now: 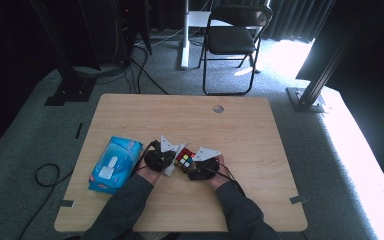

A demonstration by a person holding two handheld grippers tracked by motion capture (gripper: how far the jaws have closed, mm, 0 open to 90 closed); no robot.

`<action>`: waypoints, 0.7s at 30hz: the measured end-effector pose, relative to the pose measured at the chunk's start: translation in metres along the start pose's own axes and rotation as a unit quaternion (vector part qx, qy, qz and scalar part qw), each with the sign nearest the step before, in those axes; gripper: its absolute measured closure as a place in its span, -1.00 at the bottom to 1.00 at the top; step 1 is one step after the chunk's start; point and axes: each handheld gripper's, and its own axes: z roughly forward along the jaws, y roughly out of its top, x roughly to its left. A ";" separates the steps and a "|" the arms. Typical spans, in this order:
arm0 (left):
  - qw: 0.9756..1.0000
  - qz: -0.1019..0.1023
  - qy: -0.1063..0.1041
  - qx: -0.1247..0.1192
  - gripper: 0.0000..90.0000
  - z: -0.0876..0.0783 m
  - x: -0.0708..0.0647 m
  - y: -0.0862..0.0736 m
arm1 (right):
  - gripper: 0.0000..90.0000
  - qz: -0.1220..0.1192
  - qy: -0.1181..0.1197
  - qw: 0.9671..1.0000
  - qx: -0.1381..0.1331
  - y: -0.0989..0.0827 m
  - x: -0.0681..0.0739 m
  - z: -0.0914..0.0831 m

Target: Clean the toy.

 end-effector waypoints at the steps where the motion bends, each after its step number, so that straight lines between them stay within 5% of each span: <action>1: 1.000 0.001 0.000 -0.001 0.95 0.000 0.000 0.001 | -0.25 0.000 0.000 1.000 -0.002 0.000 0.000 0.000; 9: 1.000 0.002 -0.001 -0.015 0.95 -0.005 0.003 0.008 | -0.25 -0.010 0.015 1.000 -0.009 0.002 0.003 -0.001; 21: 1.000 0.003 -0.001 -0.004 0.95 0.000 0.005 0.004 | -0.25 -0.008 0.016 1.000 -0.021 0.005 0.004 -0.004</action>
